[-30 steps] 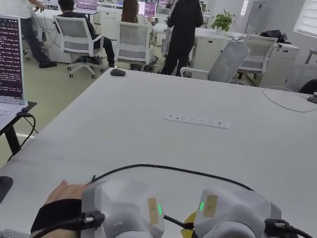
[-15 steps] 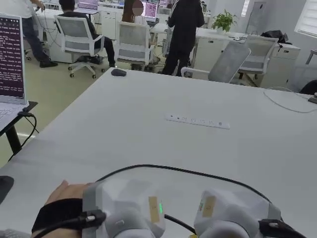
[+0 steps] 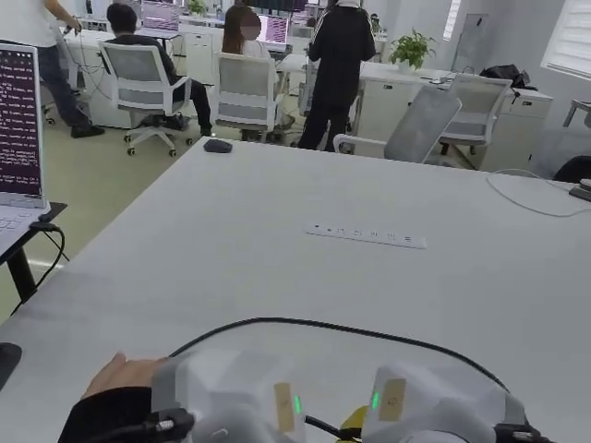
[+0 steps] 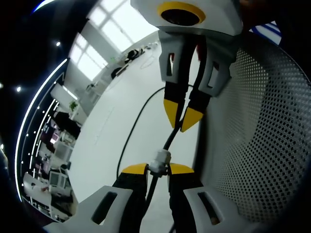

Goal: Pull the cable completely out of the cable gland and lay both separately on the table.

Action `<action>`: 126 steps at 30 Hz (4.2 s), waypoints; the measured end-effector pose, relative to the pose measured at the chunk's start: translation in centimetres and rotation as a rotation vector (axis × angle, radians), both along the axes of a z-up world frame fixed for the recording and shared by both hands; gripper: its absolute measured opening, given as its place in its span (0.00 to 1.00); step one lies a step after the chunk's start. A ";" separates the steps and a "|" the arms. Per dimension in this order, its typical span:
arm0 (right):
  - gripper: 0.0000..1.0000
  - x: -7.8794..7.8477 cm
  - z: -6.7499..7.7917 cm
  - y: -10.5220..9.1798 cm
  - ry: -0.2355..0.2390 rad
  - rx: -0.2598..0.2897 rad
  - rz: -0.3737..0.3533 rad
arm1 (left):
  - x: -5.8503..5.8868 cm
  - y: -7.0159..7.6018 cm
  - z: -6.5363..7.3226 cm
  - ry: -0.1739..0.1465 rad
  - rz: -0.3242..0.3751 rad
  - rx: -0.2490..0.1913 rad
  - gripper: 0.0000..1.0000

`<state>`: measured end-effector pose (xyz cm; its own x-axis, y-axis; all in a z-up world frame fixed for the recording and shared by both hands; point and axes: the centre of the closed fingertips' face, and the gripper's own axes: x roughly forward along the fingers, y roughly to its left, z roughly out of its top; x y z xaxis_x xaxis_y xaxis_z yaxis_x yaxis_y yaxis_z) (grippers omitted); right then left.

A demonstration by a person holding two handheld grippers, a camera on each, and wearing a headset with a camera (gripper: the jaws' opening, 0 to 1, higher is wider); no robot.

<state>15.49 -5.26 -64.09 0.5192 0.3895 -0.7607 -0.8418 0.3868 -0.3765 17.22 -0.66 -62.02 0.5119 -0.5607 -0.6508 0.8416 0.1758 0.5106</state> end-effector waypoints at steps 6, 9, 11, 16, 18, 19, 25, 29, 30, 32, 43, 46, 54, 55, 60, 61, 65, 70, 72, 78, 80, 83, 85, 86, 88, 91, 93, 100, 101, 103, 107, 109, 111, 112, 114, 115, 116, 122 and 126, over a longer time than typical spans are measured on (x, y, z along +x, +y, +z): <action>0.03 0.4 -1.3 -2.6 0.050 -0.076 -0.113 | 0.1 0.0 0.0 -0.004 0.006 -0.002 0.17; 0.08 0.3 -1.2 -2.3 0.047 -0.078 -0.100 | 0.1 0.1 0.1 -0.006 0.008 0.001 0.17; 0.16 0.3 -1.2 -2.0 0.038 -0.075 -0.088 | 0.1 0.1 0.0 -0.003 0.010 0.000 0.17; 0.21 0.0 0.0 0.4 -0.001 0.002 0.017 | 0.0 0.0 -0.1 -0.001 0.003 0.007 0.17; 0.20 -0.1 0.6 0.9 -0.019 0.034 0.033 | -0.1 0.0 -0.1 0.000 0.000 0.008 0.17; 0.20 -0.1 0.7 1.0 -0.024 0.036 0.038 | -0.1 0.0 -0.1 0.000 -0.001 0.009 0.17; 0.07 -0.2 1.4 1.6 -0.051 0.065 0.073 | -0.1 0.0 -0.1 0.000 -0.004 0.011 0.17; 0.04 -0.3 1.2 1.6 -0.032 0.073 0.061 | -0.1 -0.1 -0.2 0.001 -0.007 0.015 0.17; 0.04 -0.3 1.2 1.6 -0.030 0.073 0.058 | -0.1 -0.1 -0.2 0.002 -0.006 0.012 0.17; 0.04 -0.3 0.8 1.1 -0.017 0.046 0.042 | -0.1 0.0 -0.1 0.002 -0.002 0.011 0.17; 0.03 0.0 -1.4 -2.1 0.061 -0.064 -0.092 | 0.0 0.0 -0.2 0.000 0.002 0.016 0.17; 0.12 -0.4 -1.6 -1.6 0.075 -0.077 -0.057 | 0.0 0.1 -0.2 0.001 0.007 0.015 0.17; 0.16 0.1 0.8 0.9 0.000 0.075 0.015 | 0.0 0.1 -0.2 0.002 0.006 0.015 0.17; 0.17 -0.1 1.0 1.2 -0.010 0.079 0.033 | 0.0 0.1 -0.2 0.002 0.004 0.015 0.17; 0.08 -0.4 1.3 1.7 -0.031 0.079 0.065 | -0.1 -0.1 -0.2 0.002 -0.005 0.014 0.17; 0.04 -0.4 1.3 1.6 -0.027 0.080 0.059 | -0.3 -0.1 -0.3 0.006 -0.014 0.018 0.17; 0.04 -0.2 0.9 1.2 -0.010 0.089 0.022 | -0.4 -0.3 -0.3 0.005 -0.021 0.016 0.17; 0.03 0.2 -0.4 -0.9 0.015 -0.014 -0.054 | -0.2 -0.1 -0.3 0.005 -0.008 0.016 0.17; 0.03 0.3 -0.9 -1.6 0.041 -0.023 -0.085 | -0.2 -0.1 -0.3 0.003 -0.008 0.016 0.17; 0.07 -0.1 -1.3 -1.5 0.052 -0.064 -0.060 | -0.1 0.0 -0.3 -0.002 -0.006 0.023 0.17; 0.15 0.0 -0.9 -0.9 0.029 -0.046 -0.035 | -0.2 0.0 -0.3 0.002 -0.010 0.019 0.17; 0.17 -0.1 -0.2 0.0 0.013 -0.008 0.005 | -0.3 0.0 -0.3 0.001 -0.012 0.020 0.17; 0.17 -0.1 0.2 0.5 -0.002 0.013 0.022 | -0.2 -0.1 -0.2 0.000 -0.012 0.019 0.17; 0.17 -0.1 0.4 0.8 -0.010 0.029 0.034 | -0.2 -0.1 -0.2 0.000 -0.012 0.019 0.17; 0.17 -0.2 0.5 1.2 -0.005 0.043 0.045 | -0.3 -0.1 -0.2 0.000 -0.015 0.019 0.17; 0.10 -0.2 0.7 1.4 -0.006 0.055 0.049 | -0.3 -0.1 -0.2 0.001 -0.019 0.022 0.17; 0.03 -0.4 0.5 1.4 0.009 0.073 0.038 | -0.3 -0.1 -0.2 0.002 -0.020 0.021 0.17; 0.03 -0.1 0.1 0.6 -0.005 0.037 0.014 | -0.3 -0.1 -0.3 0.001 -0.016 0.022 0.17; 0.03 -0.1 -0.3 -0.2 0.010 -0.003 -0.005 | -0.2 0.0 -0.2 0.000 -0.011 0.022 0.17; 0.03 0.1 -0.8 -0.9 0.024 -0.022 -0.036 | -0.2 -0.1 -0.1 -0.003 -0.009 0.018 0.17; 0.03 0.1 -1.4 -2.0 0.057 -0.050 -0.084 | -0.1 -0.1 -0.1 -0.006 -0.005 0.019 0.17; 0.03 0.0 -1.4 -2.0 0.063 -0.061 -0.082 | 0.0 0.0 -0.1 -0.007 -0.004 0.020 0.17; 0.07 -0.2 -1.5 -1.7 0.063 -0.068 -0.061 | -0.1 0.0 -0.2 -0.005 -0.001 0.025 0.17; 0.12 -0.3 -1.5 -1.4 0.064 -0.064 -0.050 | -0.1 0.0 -0.2 -0.005 -0.003 0.025 0.17; 0.20 -0.4 -1.2 -0.6 0.048 -0.048 -0.013 | -0.2 0.0 -0.2 -0.006 -0.004 0.024 0.17; 0.20 -0.4 -0.9 -0.3 0.039 -0.040 0.004 | -0.2 0.0 -0.2 -0.005 -0.004 0.024 0.17; 0.20 -0.4 -0.5 0.1 0.024 -0.014 0.014 | -0.1 0.0 -0.2 -0.005 -0.004 0.024 0.17; 0.15 -0.5 0.5 1.2 -0.007 0.038 0.059 | -0.2 -0.1 -0.2 -0.004 -0.008 0.025 0.17; 0.04 -0.4 0.4 1.0 -0.001 0.048 0.040 | -0.2 -0.1 -0.3 -0.002 -0.009 0.025 0.17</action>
